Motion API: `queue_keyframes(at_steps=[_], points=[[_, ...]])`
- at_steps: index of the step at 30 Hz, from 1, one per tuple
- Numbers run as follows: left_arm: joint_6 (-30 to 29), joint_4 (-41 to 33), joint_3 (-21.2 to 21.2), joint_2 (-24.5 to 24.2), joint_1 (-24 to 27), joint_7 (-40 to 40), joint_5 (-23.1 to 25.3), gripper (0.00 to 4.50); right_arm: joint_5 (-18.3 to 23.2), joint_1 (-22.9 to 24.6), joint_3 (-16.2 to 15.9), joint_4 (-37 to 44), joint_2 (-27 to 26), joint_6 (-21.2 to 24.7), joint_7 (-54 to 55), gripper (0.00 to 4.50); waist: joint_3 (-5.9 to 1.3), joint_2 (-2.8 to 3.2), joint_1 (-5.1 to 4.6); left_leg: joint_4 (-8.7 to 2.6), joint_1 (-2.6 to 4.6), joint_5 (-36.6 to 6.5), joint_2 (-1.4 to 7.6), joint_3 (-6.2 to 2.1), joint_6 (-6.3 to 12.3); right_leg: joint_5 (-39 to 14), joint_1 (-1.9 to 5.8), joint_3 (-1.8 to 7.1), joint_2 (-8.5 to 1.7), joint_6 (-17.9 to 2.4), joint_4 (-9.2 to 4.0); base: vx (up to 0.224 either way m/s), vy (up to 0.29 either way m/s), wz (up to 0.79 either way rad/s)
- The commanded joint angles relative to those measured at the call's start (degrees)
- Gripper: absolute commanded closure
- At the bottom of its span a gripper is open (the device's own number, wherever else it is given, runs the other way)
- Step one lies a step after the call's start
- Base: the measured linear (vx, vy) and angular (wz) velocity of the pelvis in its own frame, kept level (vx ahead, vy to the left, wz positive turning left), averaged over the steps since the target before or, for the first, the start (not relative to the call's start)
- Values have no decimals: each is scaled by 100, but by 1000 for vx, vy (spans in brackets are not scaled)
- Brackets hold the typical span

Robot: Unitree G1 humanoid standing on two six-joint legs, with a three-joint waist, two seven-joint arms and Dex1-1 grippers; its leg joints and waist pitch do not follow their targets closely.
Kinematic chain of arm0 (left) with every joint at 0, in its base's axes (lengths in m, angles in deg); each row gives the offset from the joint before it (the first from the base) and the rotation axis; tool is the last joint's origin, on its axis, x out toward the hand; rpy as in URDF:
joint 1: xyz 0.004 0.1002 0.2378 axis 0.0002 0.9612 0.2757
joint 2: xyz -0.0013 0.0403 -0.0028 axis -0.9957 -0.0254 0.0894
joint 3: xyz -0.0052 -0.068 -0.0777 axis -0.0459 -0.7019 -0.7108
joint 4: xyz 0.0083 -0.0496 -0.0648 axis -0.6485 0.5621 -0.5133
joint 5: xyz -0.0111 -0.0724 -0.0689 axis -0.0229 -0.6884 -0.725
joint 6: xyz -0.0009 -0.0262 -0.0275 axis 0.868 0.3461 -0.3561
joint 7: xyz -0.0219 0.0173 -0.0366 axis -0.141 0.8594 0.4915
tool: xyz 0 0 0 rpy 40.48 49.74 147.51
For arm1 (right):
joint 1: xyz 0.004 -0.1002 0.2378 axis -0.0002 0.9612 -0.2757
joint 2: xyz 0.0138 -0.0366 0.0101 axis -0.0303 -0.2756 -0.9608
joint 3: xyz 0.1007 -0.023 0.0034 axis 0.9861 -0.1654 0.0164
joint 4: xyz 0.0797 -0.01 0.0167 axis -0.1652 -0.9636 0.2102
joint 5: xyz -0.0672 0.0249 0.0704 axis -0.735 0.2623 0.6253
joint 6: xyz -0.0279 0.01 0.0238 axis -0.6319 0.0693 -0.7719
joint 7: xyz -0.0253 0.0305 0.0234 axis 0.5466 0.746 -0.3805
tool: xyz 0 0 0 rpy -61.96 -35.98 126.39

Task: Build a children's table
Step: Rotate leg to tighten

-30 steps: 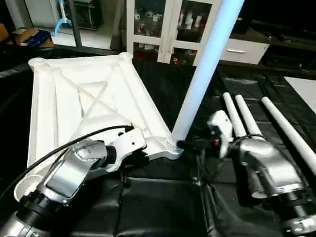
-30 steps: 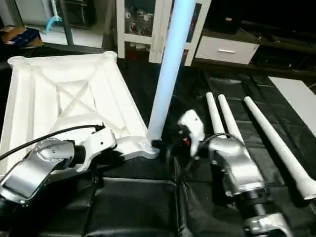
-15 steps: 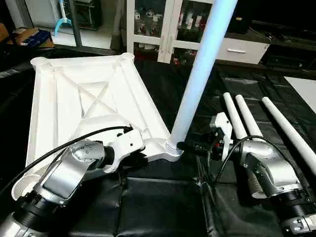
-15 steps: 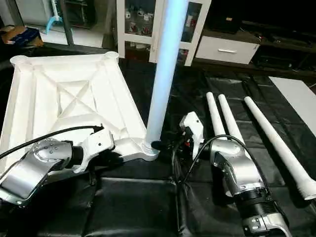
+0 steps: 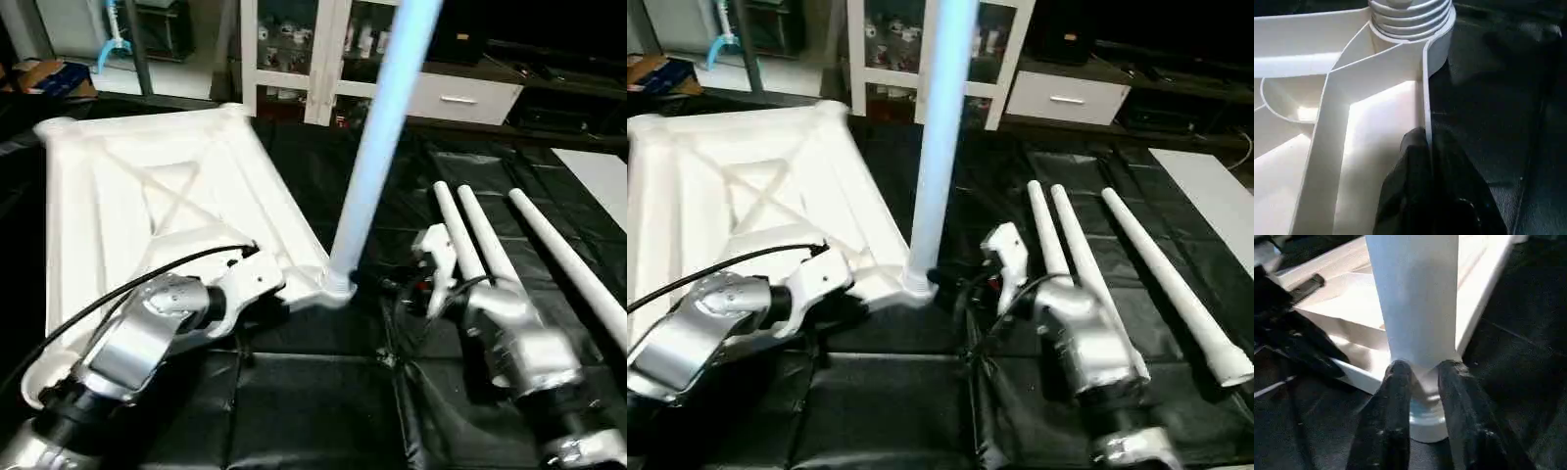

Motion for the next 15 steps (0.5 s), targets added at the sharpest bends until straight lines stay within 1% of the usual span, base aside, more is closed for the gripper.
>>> queue_keyframes(at_steps=[1, 2, 4, 5, 7, 8, 10, 12, 14, 15], points=[[45, -197, 344, 148, -64, -176, -89, 450, -131, 0, 12, 46, -33, -113, 264, 358, -313, 107, 9, -466, 32, -562, 298, -87, 114, -396, 262, 225, -401, -1371, -423, 0, 0, 0], [72, -189, 356, 147, -65, -183, -81, 450, -69, -5, 74, 73, -47, -110, 268, 348, -309, 118, 1, -467, 30, -575, 298, -85, 142, -352, 258, 227, -402, -1388, -425, 0, 0, 0], [100, -172, 367, 144, -68, -191, -70, 450, 108, -17, 162, 124, -45, 32, 166, 340, -309, 109, -7, -468, 35, -619, 302, -86, 161, -367, 263, 227, -402, -1406, -429, 0, 0, 0], [109, -167, 373, 137, -67, -198, -65, 450, 135, -28, 180, 125, -21, 46, 127, 333, -312, 123, -10, -467, 38, -618, 304, -85, 172, -331, 264, 226, -400, -1424, -427, 0, 0, 0], [111, -160, 397, 120, -70, -210, -37, 450, 102, -67, 195, 85, 61, -31, 66, 307, -310, 126, -12, -466, 35, -585, 306, -86, 193, -259, 265, 226, -399, -1451, -420, 0, 0, 0], [112, -154, 405, 117, -75, -213, -24, 450, 61, -81, 195, 64, 89, -87, 65, 301, -316, 120, -10, -459, 39, -551, 306, -82, 208, -208, 267, 225, -400, -1463, -416, 0, 0, 0], [99, -154, 405, 121, -78, -216, -18, 450, 95, -85, 201, 75, 123, -54, -46, 288, -316, 124, 2, -455, 43, -495, 309, -77, 241, -129, 269, 225, -401, -1495, -408, 0, 0, 0], [87, -168, 408, 120, -74, -218, -15, 450, 147, -84, 200, 96, 158, 7, -182, 264, -317, 115, 10, -450, 40, -474, 307, -74, 260, -102, 273, 226, -402, -1505, -406, 0, 0, 0], [73, -204, 426, 100, -67, -248, -32, 450, 205, -124, 174, 109, 202, 84, -340, 256, -317, 106, 29, -447, 39, -434, 310, -72, 296, -70, 278, 227, -407, -1520, -402, 0, 0, 0], [72, -207, 430, 98, -68, -253, -34, 450, 218, -131, 171, 110, 207, 101, -364, 253, -318, 113, 45, -446, 54, -440, 316, -71, 311, -84, 268, 224, -407, -1525, -399, 0, 0, 0]])
